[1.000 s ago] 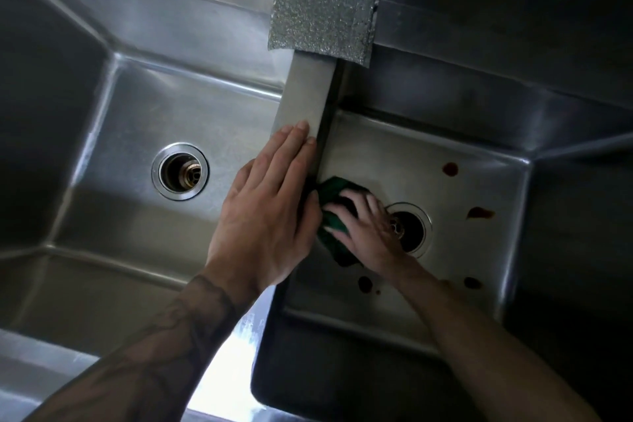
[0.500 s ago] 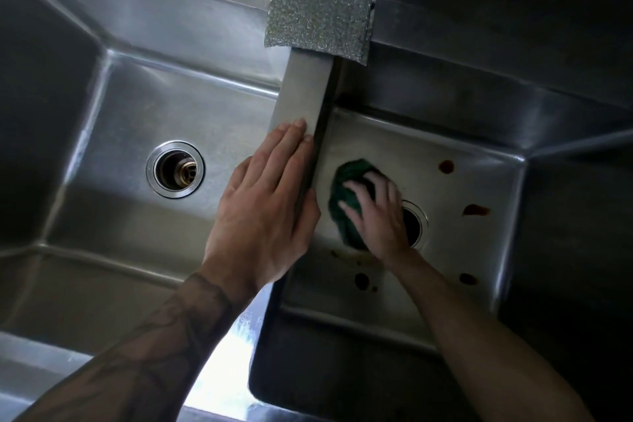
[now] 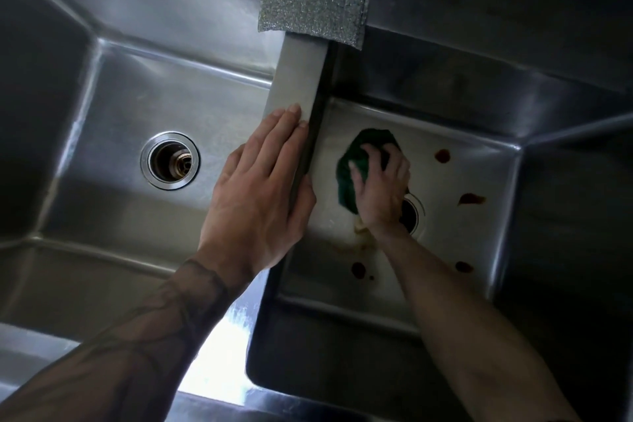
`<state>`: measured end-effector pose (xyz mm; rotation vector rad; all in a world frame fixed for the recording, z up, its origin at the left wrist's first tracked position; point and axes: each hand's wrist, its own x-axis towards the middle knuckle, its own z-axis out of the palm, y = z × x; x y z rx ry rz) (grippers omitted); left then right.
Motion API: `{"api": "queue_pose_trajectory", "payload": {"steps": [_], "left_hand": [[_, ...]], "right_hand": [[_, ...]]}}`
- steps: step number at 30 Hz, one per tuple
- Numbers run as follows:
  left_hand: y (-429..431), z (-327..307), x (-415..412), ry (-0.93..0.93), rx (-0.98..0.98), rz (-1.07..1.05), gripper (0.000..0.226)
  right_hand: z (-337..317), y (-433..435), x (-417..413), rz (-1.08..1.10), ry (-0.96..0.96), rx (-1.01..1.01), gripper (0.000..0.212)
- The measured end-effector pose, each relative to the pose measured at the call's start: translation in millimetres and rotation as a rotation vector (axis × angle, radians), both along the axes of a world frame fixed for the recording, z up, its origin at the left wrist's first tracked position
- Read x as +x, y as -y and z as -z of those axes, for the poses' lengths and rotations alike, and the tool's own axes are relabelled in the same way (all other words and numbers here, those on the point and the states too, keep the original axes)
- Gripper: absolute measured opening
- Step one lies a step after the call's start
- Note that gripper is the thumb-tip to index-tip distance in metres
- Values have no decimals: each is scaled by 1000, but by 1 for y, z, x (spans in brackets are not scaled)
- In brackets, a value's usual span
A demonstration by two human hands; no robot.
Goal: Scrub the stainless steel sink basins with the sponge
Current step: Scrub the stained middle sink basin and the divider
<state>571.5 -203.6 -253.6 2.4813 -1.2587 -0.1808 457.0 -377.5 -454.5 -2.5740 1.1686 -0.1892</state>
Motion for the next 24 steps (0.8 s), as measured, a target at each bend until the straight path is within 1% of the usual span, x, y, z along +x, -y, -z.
{"api": "queue_pose_trajectory", "payload": {"steps": [1, 2, 3, 5, 6, 7, 8, 9, 11, 12, 13, 14, 15, 17, 18, 19, 20, 21, 24], "left_hand": [[0, -1, 0, -5, 0, 1, 59], [1, -1, -1, -9, 1, -1, 59], [1, -2, -1, -12, 3, -5, 59], [1, -2, -1, -9, 3, -6, 60], [1, -2, -1, -5, 0, -8, 61], [1, -1, -1, -2, -3, -12, 60], [0, 0, -1, 4, -6, -14, 60], [0, 1, 0, 12, -9, -13, 58], [0, 2, 0, 16, -11, -12, 57], [0, 2, 0, 12, -11, -15, 57], [0, 2, 0, 7, -9, -14, 58], [0, 1, -1, 0, -5, -14, 58], [1, 0, -1, -6, 0, -15, 59], [1, -1, -1, -5, 7, -11, 60], [0, -2, -2, -4, 9, -10, 61], [1, -1, -1, 1, 8, -12, 60], [1, 0, -1, 9, 3, -14, 60], [0, 1, 0, 17, -3, -13, 58], [0, 4, 0, 26, -17, -11, 56]], "right_hand": [[-3, -15, 4, 12, 15, 18, 48], [-3, -31, -1, -62, 21, 42, 47], [-3, -46, -13, -230, 27, 55, 46], [-5, -58, -47, -670, 30, 57, 44], [-4, -50, -57, -818, 13, 57, 43], [-1, -38, -59, -861, 10, 50, 42], [0, -26, -53, -802, 11, 41, 42], [2, -17, -43, -668, 11, 29, 42], [4, -11, -11, -295, 3, 2, 43], [2, -18, 4, -164, 14, 8, 43], [0, -31, 12, -97, 32, 29, 43], [0, -46, 13, -110, 36, 55, 44], [-1, -61, 3, -207, 26, 79, 45], [-3, -72, -33, -532, 21, 87, 45], [-2, -64, -50, -686, 1, 87, 45], [0, -48, -58, -782, -15, 71, 44], [1, -32, -57, -792, -24, 48, 43], [1, -19, -51, -712, -36, 30, 43], [3, -13, -10, -230, -23, -9, 43]]}}
